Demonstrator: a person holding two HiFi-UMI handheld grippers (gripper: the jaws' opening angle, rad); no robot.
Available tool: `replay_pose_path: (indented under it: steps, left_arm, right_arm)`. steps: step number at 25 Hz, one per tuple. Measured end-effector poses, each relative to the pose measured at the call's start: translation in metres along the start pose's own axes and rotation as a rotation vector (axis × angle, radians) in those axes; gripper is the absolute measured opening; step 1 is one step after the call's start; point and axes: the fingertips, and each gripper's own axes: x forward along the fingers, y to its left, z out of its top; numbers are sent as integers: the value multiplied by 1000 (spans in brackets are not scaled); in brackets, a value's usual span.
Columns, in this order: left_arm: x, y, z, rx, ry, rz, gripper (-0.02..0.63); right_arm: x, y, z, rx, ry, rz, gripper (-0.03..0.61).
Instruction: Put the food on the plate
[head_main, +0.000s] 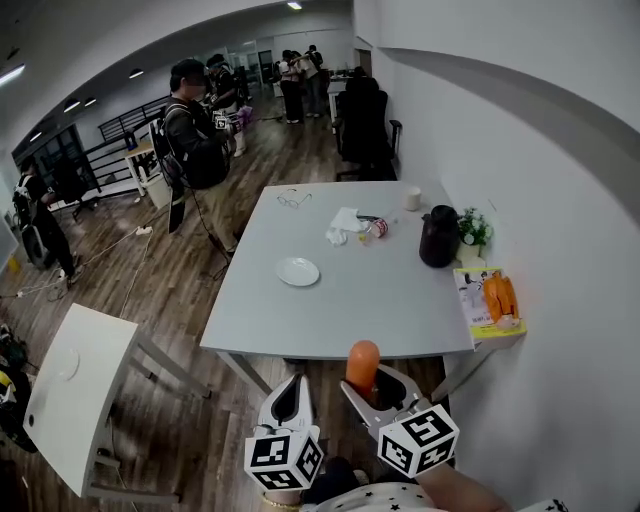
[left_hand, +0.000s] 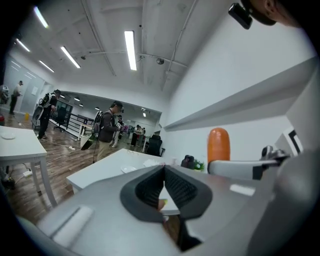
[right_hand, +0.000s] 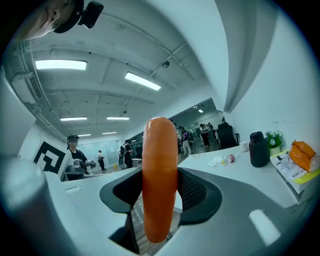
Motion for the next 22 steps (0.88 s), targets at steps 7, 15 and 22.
replay_pose_path:
  steps: [7, 15, 22]
  left_arm:
    - [53, 30, -3, -27, 19, 29, 8]
    - [157, 82, 0, -17, 37, 19, 8]
    - [233, 141, 27, -23, 26, 45, 8]
  right_arm:
    - [46, -35, -5, 18, 39, -6, 213]
    - [147, -88, 0, -1, 91, 1, 213]
    - [254, -128, 8, -49, 171, 22, 213]
